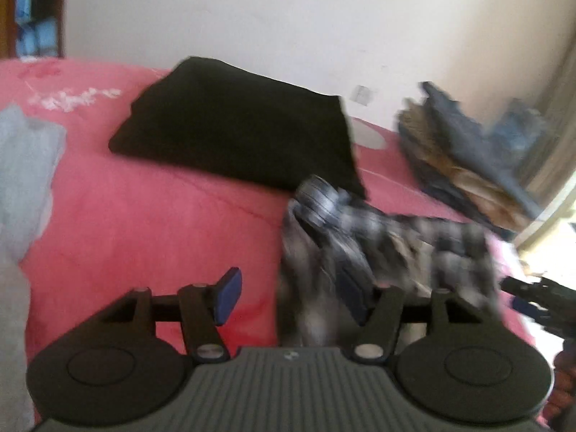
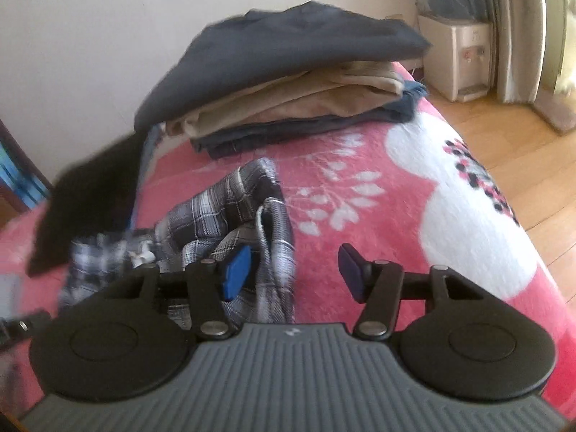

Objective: Fold clothes

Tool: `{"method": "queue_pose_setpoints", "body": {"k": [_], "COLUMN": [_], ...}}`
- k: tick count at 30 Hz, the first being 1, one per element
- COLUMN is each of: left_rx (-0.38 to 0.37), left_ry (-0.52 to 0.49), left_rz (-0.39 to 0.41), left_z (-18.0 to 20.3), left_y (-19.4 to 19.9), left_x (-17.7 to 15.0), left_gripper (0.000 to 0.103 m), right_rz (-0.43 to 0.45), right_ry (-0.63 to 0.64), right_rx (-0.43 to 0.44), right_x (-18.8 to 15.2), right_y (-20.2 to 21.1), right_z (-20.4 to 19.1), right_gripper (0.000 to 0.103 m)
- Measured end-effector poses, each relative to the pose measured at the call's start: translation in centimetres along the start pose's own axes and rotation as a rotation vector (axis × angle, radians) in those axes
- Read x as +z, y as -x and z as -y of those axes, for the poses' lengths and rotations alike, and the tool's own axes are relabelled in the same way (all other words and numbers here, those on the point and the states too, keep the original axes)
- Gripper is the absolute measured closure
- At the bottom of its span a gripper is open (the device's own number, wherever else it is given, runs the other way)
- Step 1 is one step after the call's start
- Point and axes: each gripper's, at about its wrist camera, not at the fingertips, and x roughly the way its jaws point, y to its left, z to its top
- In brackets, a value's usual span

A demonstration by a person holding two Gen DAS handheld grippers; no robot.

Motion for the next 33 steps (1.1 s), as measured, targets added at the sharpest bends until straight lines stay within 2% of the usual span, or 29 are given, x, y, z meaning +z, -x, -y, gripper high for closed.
{"method": "queue_pose_setpoints", "body": {"k": [2, 5, 10, 13, 16, 20, 23, 25, 27, 30, 33], "left_rx": [-0.055, -0.100, -0.146, -0.165, -0.145, -0.127, -0.108, -0.106, -0.102, -0.130, -0.147], "left_ry": [-0.021, -0.080, -0.082, -0.083, -0.094, -0.085, -0.083, -0.076, -0.069, -0.082, -0.150], "left_rz": [-0.020, -0.045, -0.115, -0.118, -0.077, 0.025, 0.072, 0.051, 0.021, -0.051, -0.096], "left_z": [-0.9, -2.0, -3.5, -4.1, -4.5, -5.7, -6.2, -6.2, -6.1, -5.1, -3.1], "left_y": [3.3, 8.1, 15.3, 18.8, 21.8, 27.2, 31.0, 32.1, 32.4, 30.3, 27.4], "left_x": [-1.2, -3.6, -9.0, -12.6, -15.1, -16.0, -16.3, -17.3, -18.8, -22.7, -26.6], "left_gripper": [0.040, 0.034, 0.032, 0.032, 0.033, 0.033, 0.033, 0.033, 0.033, 0.038, 0.046], "right_rz": [-0.008, -0.063, -0.162, -0.252, -0.280, -0.215, -0.207, -0.222, -0.232, -0.237, -0.251], "right_ry": [-0.066, -0.151, -0.200, -0.124, 0.028, 0.196, 0.241, 0.247, 0.261, 0.276, 0.261], "right_rx": [0.068, 0.194, 0.290, 0.335, 0.366, 0.394, 0.425, 0.436, 0.434, 0.395, 0.331], "right_x": [-1.4, -4.2, -11.1, -15.2, -18.5, -21.3, -22.7, -23.5, -24.4, -25.8, -27.0], "right_y": [2.0, 5.9, 15.0, 18.9, 21.7, 23.7, 24.4, 25.1, 25.8, 26.3, 25.4], "right_z": [2.5, 5.9, 8.2, 6.2, 2.8, -1.3, -3.4, -4.6, -5.6, -6.4, -6.1], "right_gripper": [0.048, 0.047, 0.047, 0.047, 0.047, 0.047, 0.051, 0.058, 0.062, 0.067, 0.075]}}
